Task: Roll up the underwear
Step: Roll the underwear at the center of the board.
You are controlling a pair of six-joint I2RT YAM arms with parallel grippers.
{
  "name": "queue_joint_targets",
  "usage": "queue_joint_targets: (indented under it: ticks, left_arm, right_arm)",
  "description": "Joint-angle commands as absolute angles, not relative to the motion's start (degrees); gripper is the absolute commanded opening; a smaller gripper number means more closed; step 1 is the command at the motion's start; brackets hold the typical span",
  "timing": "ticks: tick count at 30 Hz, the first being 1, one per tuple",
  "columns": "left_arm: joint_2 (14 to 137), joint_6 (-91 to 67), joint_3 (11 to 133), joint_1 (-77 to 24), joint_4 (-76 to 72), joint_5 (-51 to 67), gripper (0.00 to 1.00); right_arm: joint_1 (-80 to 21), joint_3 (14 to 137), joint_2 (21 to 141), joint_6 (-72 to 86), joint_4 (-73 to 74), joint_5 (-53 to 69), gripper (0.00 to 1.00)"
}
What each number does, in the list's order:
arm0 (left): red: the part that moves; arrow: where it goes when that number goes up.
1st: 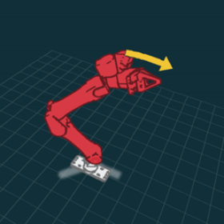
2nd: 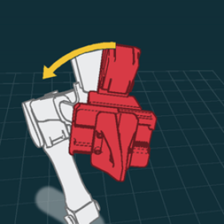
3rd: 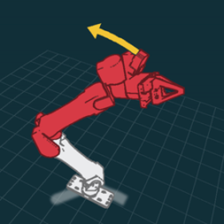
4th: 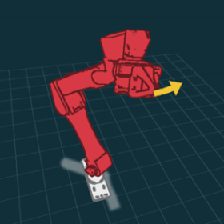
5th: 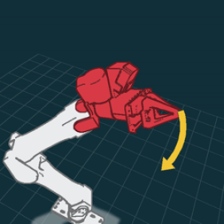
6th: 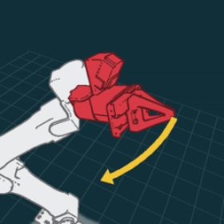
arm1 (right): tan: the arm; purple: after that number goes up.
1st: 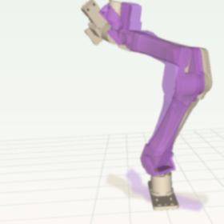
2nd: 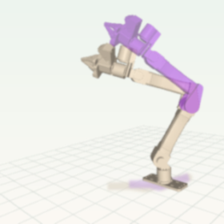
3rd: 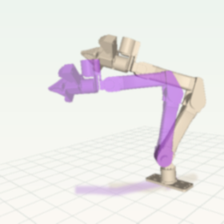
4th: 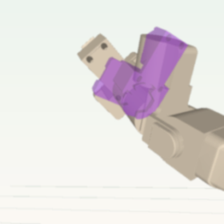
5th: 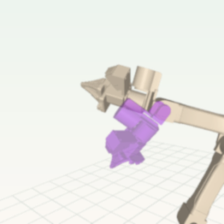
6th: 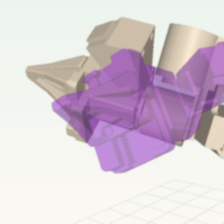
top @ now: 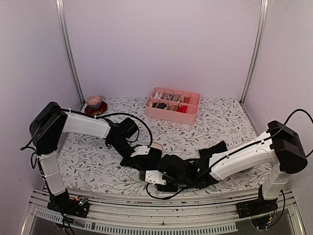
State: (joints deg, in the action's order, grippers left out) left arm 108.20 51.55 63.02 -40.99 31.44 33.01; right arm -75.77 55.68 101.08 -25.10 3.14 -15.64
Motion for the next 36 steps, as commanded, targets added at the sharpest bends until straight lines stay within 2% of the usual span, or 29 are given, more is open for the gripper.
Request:
queue_joint_targets:
  ticks: [1, 10, 22, 24, 29, 33, 36]
  left_arm:
    - [111.4, 50.0, 64.2, -40.2, 36.0, 34.3, 0.01]
    - [112.1, 50.0, 64.9, -39.9, 36.2, 34.6, 0.01]
    - [114.0, 50.2, 65.1, -39.7, 36.8, 34.9, 0.02]
    - [114.1, 50.3, 65.0, -39.7, 36.8, 34.9, 0.02]
    - [114.0, 50.3, 65.0, -39.7, 36.8, 34.8, 0.06]
    - [113.3, 50.4, 64.7, -39.4, 36.3, 34.9, 0.21]
    - [110.2, 49.7, 63.5, -38.8, 34.1, 33.8, 0.44]
  right_arm:
    - [-75.5, 61.1, 106.7, -29.2, -0.8, -24.0, 0.59]
    - [-75.5, 66.1, 114.9, -33.5, -4.0, -27.0, 0.59]
    - [-73.6, 66.7, 119.1, -32.0, -2.8, -30.1, 0.48]
    - [-73.6, 66.8, 119.5, -32.1, -2.7, -29.9, 0.43]
    - [-73.6, 67.1, 119.7, -31.6, -1.2, -27.7, 0.25]
    - [-73.5, 67.9, 119.5, -30.5, 0.8, -25.7, 0.12]
    - [-73.6, 68.2, 118.5, -29.1, 2.4, -23.4, 0.06]
